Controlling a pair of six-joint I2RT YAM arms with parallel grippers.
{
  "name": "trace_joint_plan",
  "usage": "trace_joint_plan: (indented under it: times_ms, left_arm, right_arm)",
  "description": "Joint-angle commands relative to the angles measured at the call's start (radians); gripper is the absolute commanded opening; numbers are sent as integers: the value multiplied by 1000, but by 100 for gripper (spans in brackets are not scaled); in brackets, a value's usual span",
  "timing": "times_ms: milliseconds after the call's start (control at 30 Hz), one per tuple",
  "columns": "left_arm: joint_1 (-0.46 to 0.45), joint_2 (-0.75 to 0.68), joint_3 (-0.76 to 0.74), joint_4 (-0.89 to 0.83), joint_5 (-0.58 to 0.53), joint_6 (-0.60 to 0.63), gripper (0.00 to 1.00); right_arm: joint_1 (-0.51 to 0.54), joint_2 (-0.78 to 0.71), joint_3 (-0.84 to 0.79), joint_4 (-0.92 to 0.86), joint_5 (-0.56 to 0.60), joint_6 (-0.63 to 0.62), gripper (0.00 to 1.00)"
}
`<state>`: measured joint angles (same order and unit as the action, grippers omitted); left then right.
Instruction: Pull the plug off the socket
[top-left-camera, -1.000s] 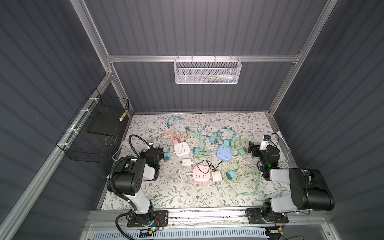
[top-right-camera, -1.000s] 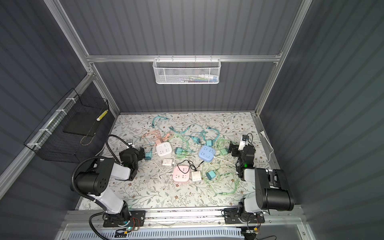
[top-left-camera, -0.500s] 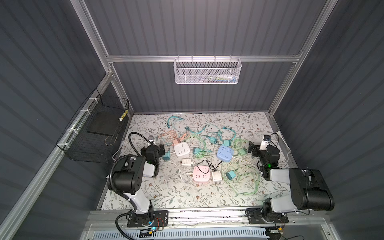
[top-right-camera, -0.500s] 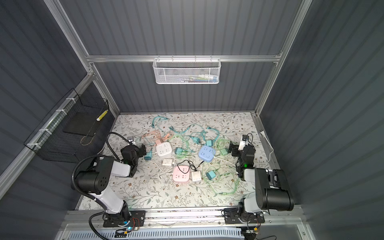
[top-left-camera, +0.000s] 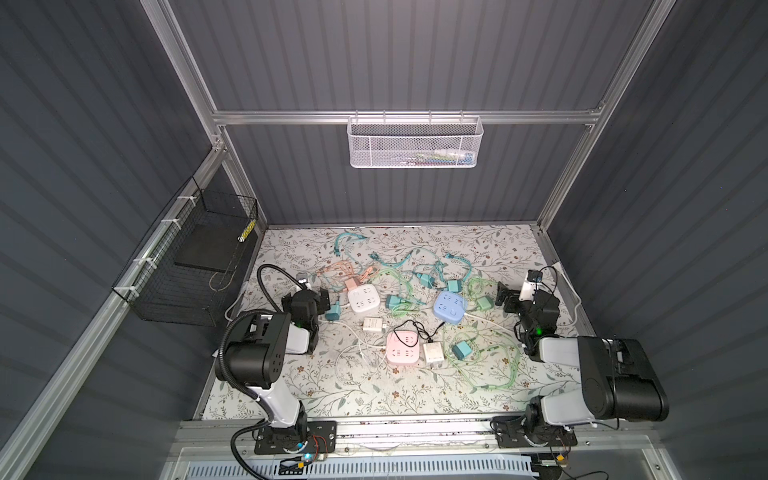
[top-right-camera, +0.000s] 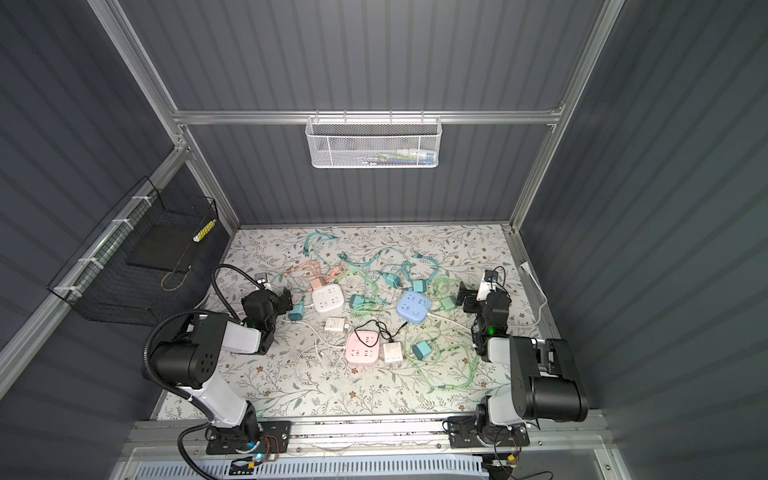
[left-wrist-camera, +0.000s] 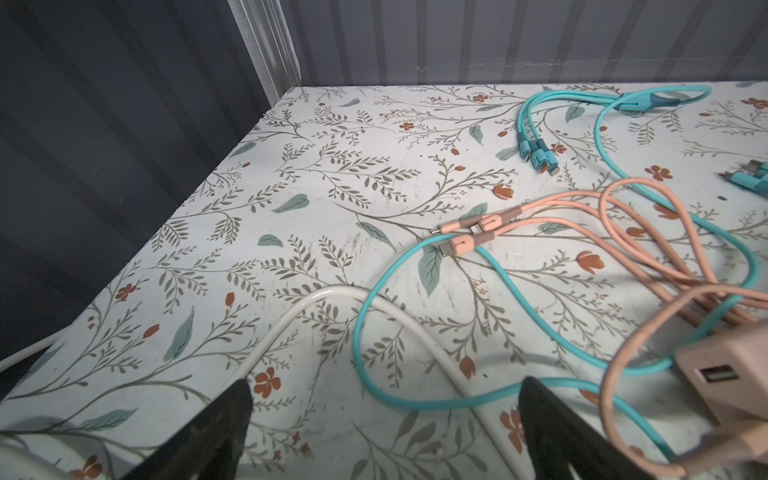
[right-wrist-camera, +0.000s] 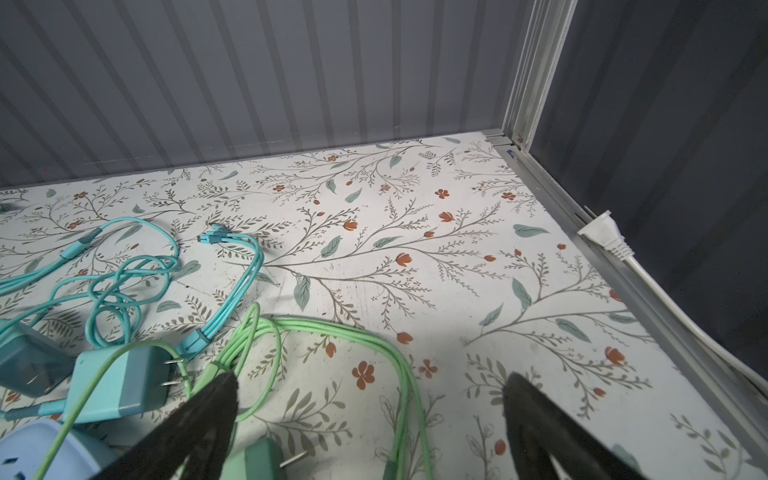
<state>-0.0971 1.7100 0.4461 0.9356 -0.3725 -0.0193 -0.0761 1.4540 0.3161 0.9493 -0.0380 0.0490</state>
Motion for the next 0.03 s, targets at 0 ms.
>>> trace_joint_plan:
  times_ms: [0]
  left_arm:
    - [5,7,17,-8,6,-13,100]
  right_arm:
    - [1,3,15,12,-3,3,99]
